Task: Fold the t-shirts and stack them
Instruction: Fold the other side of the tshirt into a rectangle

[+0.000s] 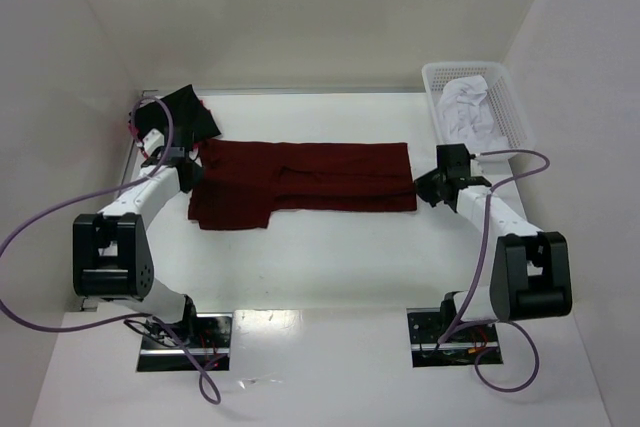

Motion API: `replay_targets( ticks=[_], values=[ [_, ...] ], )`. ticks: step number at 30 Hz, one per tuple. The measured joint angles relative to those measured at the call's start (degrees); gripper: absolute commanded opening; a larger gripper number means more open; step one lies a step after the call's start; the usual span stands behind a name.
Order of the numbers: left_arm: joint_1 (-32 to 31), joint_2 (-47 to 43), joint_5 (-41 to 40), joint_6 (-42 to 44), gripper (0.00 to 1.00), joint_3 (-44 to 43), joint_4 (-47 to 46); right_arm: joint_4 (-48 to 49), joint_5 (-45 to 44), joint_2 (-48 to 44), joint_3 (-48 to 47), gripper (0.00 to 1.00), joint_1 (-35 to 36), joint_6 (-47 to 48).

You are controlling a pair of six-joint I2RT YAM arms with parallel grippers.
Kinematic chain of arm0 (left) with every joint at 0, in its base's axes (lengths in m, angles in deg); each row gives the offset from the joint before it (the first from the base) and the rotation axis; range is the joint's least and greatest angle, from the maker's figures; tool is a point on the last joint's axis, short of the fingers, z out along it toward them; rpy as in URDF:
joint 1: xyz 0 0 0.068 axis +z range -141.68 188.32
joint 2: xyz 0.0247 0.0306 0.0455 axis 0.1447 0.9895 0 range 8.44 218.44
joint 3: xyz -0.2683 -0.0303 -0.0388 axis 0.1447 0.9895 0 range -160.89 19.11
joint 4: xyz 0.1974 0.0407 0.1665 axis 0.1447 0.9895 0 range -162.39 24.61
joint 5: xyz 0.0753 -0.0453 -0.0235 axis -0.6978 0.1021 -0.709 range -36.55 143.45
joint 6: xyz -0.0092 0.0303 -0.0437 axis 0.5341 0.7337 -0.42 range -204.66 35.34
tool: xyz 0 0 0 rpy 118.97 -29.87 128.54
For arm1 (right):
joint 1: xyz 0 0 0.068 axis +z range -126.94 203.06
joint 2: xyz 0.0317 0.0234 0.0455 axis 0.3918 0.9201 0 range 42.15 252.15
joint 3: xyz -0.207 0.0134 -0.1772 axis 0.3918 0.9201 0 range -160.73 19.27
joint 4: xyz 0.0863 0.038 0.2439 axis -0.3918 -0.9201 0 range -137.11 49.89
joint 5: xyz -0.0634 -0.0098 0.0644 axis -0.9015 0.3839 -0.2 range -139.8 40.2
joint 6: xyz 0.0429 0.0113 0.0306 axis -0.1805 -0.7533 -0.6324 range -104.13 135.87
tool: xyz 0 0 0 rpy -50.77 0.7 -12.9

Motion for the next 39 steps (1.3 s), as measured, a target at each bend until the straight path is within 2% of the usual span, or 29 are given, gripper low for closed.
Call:
replay_targets(
  ticks=[6,8,9,11,15,18,23,29,37,39],
  values=[
    [0.0,3.7,1.0,1.3,0.0,-2.5,-1.0,2.3,0.1,4.6,-1.5,0.03,0.0,0.9],
    [0.0,4.7,1.4,1.8,0.0,-3.2,-1.1,3.2,0.1,6.1,-1.8,0.08,0.0,1.0],
    [0.0,5.0,1.6,1.9,0.0,-3.4,-1.2,3.2,0.1,6.3,-1.8,0.13,0.0,1.0],
    [0.1,5.8,2.1,2.2,0.0,-3.9,-1.4,3.6,0.0,6.8,-2.0,0.3,0.0,1.4],
    [0.2,7.6,2.7,3.3,0.0,-5.7,-1.7,4.5,-0.4,8.0,-3.0,0.5,0.0,2.3],
    [0.2,8.2,3.2,3.4,0.0,-6.3,-1.9,5.2,-0.5,8.6,-3.8,0.56,-0.1,3.0],
    [0.2,8.6,3.6,3.4,0.0,-7.2,-1.9,6.6,-0.8,8.9,-5.9,0.58,-0.1,4.4],
    [0.7,10.8,6.0,3.3,0.0,-8.8,-2.8,7.2,-0.1,8.8,-6.1,0.49,-0.1,5.5],
    [1.8,12.1,7.7,3.1,0.01,-9.0,-3.6,7.4,1.9,7.1,-5.5,0.49,-0.1,6.3],
    [2.5,12.7,8.2,3.0,0.1,-9.0,-3.7,7.4,2.1,6.3,-4.9,0.49,0.1,6.4]
  ],
)
